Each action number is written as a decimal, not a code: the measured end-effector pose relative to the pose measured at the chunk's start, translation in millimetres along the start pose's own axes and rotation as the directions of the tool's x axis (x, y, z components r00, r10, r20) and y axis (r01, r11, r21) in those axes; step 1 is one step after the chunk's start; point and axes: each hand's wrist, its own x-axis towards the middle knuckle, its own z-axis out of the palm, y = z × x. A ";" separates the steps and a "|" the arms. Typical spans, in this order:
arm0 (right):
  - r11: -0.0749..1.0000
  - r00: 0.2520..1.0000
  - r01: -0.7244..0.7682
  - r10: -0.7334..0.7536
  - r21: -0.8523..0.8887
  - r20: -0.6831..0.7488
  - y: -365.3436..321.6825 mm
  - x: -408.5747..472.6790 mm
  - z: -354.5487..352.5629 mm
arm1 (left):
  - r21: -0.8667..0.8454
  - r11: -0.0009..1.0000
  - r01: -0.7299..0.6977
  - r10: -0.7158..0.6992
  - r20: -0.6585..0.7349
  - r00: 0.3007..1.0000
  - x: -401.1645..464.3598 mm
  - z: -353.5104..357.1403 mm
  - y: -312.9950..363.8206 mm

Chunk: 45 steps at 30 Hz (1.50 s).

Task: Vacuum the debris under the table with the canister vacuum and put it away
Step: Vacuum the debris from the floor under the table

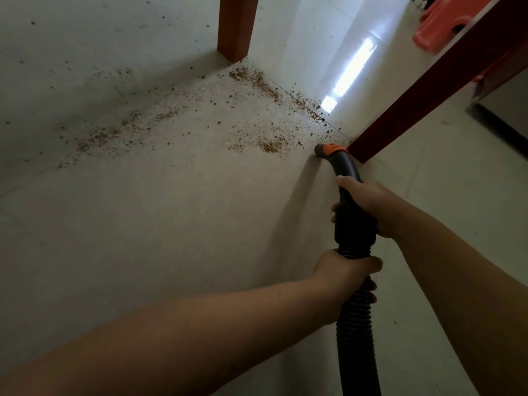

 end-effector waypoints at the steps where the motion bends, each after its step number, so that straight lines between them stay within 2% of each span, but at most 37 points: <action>1: 1.000 1.000 0.001 -0.001 -0.001 -0.016 -2.9 2.7 2.1 | 0.004 1.000 0.002 -0.002 0.000 1.000 1.8 -2.5 4.0; 5: 0.999 0.995 -0.011 0.007 -0.044 -0.098 -11.6 22.6 3.3 | 0.021 1.000 0.023 -0.023 0.002 1.000 10.9 -8.2 17.7; 13: 0.950 0.976 -0.038 -0.032 -0.311 -0.216 -22.8 48.9 13.1 | -0.017 1.000 0.012 -0.012 -0.013 1.000 34.2 -21.2 24.2; 20: 0.923 0.967 -0.044 -0.056 -0.383 -0.248 -38.4 73.7 10.3 | -0.005 1.000 0.004 -0.005 -0.051 0.999 55.8 -18.7 41.2; 23: 0.930 0.967 -0.064 -0.033 -0.363 -0.254 -42.1 77.8 8.1 | 0.011 1.000 0.004 -0.004 -0.062 0.998 59.4 -19.5 46.6; 27: 0.967 0.974 -0.021 -0.037 -0.252 -0.223 -34.7 78.7 1.5 | 0.066 0.996 -0.060 0.066 -0.092 0.994 59.7 -18.7 43.2; 31: 0.985 0.990 0.026 -0.049 -0.170 -0.131 -34.0 73.9 -3.2 | 0.130 0.984 -0.121 0.137 -0.119 0.983 53.8 -9.2 34.9; 38: 0.965 0.997 0.014 -0.034 -0.262 -0.071 -37.1 52.4 -1.4 | 0.128 0.982 -0.137 0.148 -0.088 0.985 28.2 -0.5 29.5; 45: 0.967 1.000 0.016 -0.022 -0.256 -0.019 -25.4 24.2 8.4 | 0.180 0.974 -0.139 0.161 -0.114 0.980 -3.9 -7.1 15.1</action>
